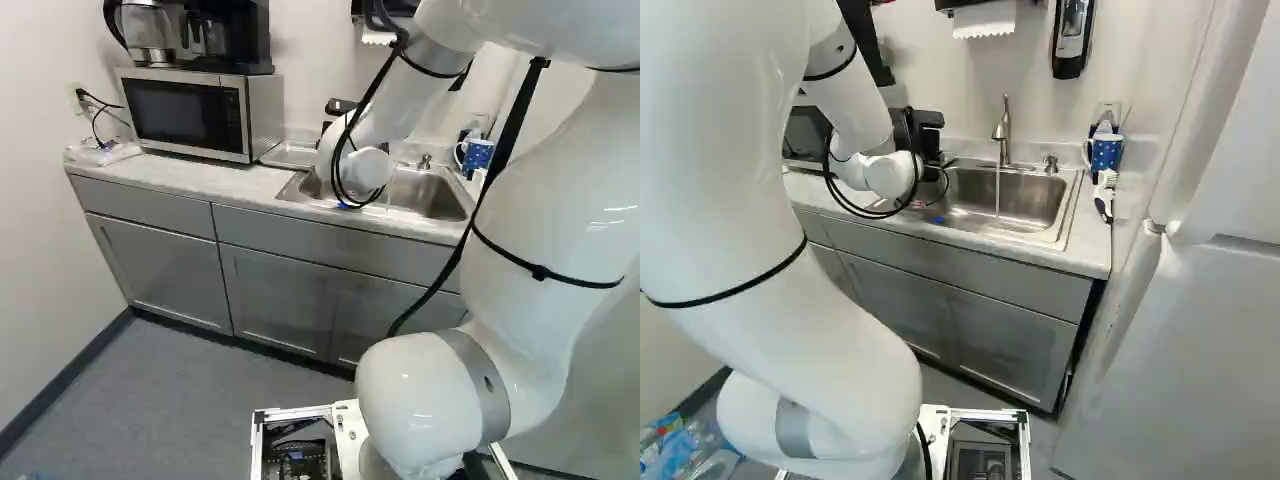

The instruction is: Rinse the cup and place it in the tray

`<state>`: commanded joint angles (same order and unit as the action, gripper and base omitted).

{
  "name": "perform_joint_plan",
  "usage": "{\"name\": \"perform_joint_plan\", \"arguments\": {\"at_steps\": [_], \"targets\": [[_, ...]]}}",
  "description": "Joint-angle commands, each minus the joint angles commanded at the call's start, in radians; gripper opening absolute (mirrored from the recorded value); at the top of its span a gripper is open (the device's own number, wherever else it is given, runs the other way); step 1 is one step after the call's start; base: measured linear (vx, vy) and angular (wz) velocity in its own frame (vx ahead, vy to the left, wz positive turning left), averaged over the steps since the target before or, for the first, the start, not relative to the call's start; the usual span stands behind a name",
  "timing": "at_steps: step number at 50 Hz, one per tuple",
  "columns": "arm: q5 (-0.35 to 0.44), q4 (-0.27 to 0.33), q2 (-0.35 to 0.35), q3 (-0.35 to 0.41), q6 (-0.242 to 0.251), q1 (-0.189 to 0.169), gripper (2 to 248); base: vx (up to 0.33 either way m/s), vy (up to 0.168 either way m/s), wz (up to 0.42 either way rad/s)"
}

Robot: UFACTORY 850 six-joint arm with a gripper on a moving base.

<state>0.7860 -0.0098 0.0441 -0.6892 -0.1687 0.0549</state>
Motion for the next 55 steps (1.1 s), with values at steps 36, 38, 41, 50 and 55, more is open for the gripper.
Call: {"name": "perform_joint_plan", "arguments": {"at_steps": [36, 38, 41, 50, 55], "targets": [[0.000, 0.000, 0.000, 0.000, -0.378, 0.000, 116, 0.000, 0.000, 0.000], [0.000, 0.000, 0.000, 0.000, -0.399, 0.000, 116, 0.000, 0.000, 0.000], [0.000, 0.000, 0.000, 0.000, -0.430, 0.000, 116, 0.000, 0.000, 0.000], [0.000, 0.000, 0.000, 0.000, -0.525, 0.000, 116, 0.000, 0.000, 0.000], [0.000, 0.000, 0.000, 0.000, -0.577, 0.000, 116, 0.000, 0.000, 0.000]]}}
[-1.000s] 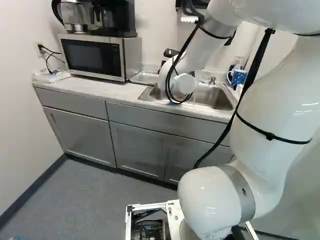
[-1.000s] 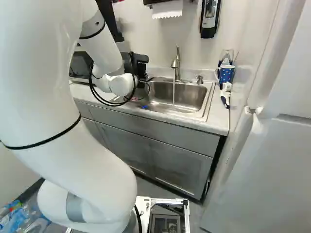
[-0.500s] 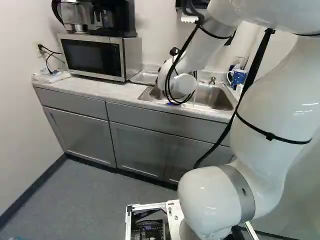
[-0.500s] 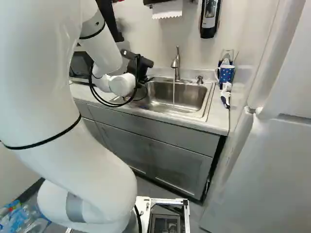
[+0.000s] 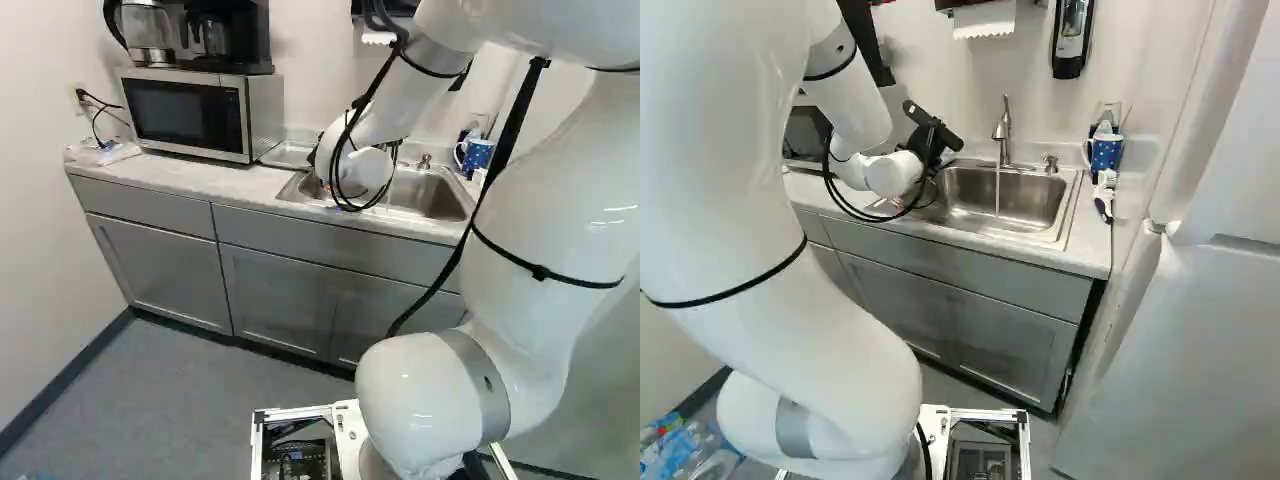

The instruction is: Rinse the cup and place it in the tray

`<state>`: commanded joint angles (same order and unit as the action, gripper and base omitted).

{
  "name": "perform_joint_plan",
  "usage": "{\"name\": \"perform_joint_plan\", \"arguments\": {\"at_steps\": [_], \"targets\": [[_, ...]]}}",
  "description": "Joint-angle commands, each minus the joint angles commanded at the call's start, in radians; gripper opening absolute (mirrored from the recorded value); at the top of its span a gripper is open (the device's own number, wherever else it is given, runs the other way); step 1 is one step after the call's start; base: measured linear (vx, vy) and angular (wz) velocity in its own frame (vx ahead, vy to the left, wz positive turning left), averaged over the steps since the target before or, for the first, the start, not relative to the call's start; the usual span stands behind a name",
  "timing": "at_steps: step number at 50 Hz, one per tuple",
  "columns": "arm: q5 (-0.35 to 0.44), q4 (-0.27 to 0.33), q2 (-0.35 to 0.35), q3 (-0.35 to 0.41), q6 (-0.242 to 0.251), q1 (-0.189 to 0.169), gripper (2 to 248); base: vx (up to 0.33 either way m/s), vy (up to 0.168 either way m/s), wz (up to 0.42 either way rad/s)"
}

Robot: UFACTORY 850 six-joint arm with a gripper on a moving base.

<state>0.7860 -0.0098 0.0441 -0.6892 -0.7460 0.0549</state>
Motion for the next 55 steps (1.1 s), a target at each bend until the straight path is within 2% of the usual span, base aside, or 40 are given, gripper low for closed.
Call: {"name": "perform_joint_plan", "arguments": {"at_steps": [55], "targets": [[0.000, 0.000, 0.000, 0.000, -0.578, 0.000, 116, 0.000, 0.000, 0.000]]}}
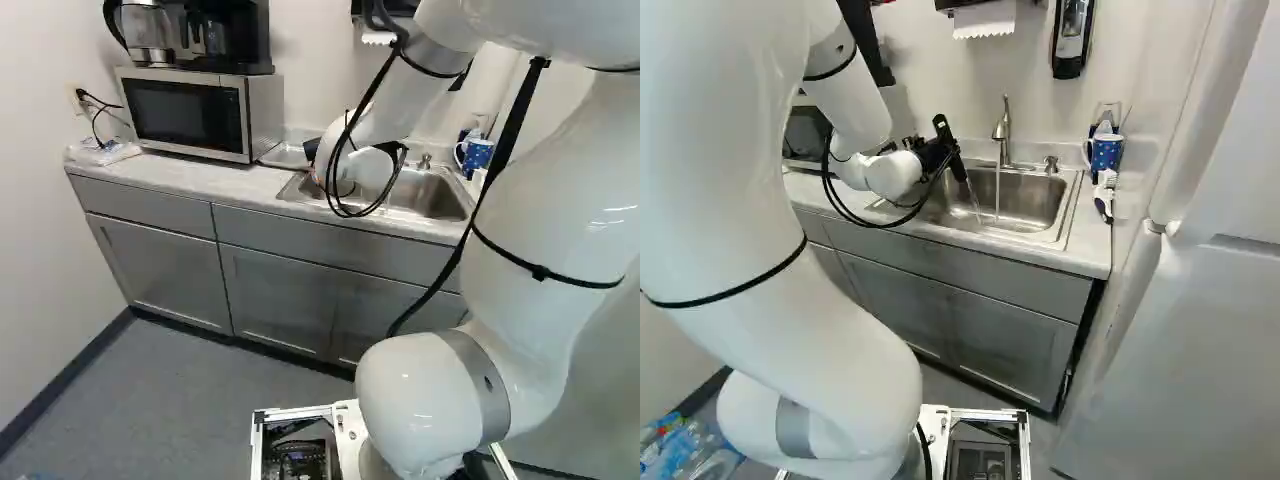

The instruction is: Rinse the cup and place it in the tray

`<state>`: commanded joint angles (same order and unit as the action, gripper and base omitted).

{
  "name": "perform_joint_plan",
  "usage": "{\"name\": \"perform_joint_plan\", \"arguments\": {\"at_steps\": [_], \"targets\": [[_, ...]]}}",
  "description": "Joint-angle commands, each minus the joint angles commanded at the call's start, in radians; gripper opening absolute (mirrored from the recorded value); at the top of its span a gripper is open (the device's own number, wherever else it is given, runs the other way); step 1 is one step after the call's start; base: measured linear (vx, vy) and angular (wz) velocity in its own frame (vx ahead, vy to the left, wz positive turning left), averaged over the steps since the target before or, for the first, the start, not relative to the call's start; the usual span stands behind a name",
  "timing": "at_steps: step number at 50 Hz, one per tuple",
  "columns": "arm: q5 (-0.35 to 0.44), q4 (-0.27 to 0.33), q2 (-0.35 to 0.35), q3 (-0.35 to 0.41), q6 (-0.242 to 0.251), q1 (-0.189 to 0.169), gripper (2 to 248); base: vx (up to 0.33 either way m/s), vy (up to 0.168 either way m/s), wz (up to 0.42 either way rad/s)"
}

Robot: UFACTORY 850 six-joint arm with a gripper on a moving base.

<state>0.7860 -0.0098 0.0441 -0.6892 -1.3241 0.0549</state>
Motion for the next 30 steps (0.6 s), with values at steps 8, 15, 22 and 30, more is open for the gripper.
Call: {"name": "perform_joint_plan", "arguments": {"at_steps": [8, 15, 22, 30], "targets": [[0.000, 0.000, 0.000, 0.000, -0.084, 0.000, 116, 0.000, 0.000, 0.000], [0.000, 0.000, 0.000, 0.000, -0.158, 0.000, 116, 0.000, 0.000, 0.000], [0.000, 0.000, 0.000, 0.000, -0.231, 0.000, 116, 0.000, 0.000, 0.000], [0.000, 0.000, 0.000, 0.000, -0.315, 0.000, 116, 0.000, 0.000, 0.000]]}}
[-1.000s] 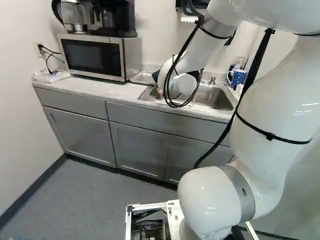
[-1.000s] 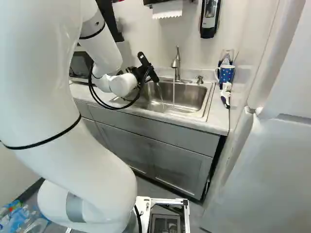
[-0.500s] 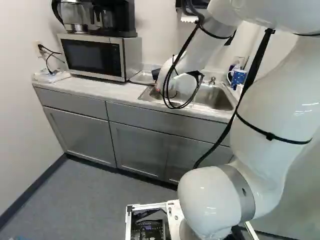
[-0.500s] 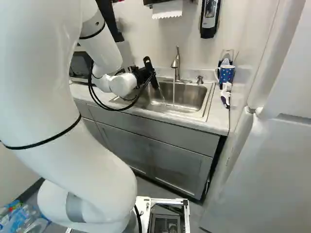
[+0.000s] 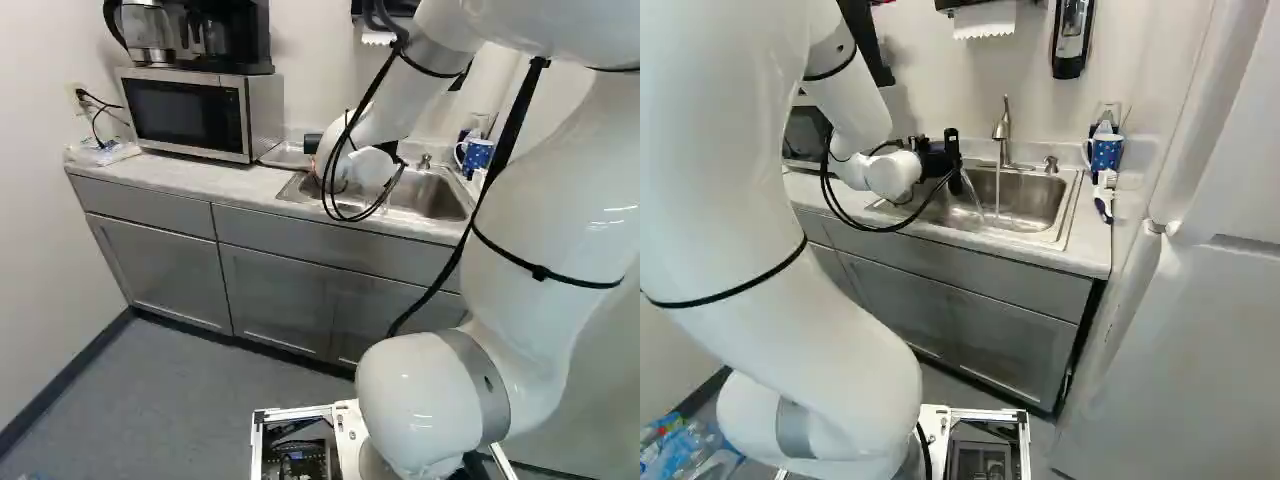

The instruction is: Rinse the cup and place it in the tray

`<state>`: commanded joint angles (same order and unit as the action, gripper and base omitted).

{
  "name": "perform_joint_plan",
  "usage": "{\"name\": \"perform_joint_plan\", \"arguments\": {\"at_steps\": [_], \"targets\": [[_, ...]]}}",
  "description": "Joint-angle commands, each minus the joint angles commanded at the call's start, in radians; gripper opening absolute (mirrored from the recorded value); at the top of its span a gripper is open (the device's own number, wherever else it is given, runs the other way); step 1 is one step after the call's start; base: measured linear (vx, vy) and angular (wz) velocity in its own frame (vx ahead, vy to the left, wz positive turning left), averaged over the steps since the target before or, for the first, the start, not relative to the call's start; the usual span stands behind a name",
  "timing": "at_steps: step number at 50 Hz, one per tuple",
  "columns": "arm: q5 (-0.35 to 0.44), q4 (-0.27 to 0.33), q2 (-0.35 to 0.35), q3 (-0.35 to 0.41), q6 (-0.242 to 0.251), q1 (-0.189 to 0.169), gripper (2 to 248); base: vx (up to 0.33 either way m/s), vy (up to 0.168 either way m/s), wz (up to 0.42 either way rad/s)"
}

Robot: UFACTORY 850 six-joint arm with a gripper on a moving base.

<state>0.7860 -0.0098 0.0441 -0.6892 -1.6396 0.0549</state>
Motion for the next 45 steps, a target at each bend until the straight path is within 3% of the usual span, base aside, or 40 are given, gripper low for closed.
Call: {"name": "perform_joint_plan", "arguments": {"at_steps": [45], "targets": [[0.000, 0.000, 0.000, 0.000, -0.473, 0.000, 116, 0.000, 0.000, 0.000]]}}
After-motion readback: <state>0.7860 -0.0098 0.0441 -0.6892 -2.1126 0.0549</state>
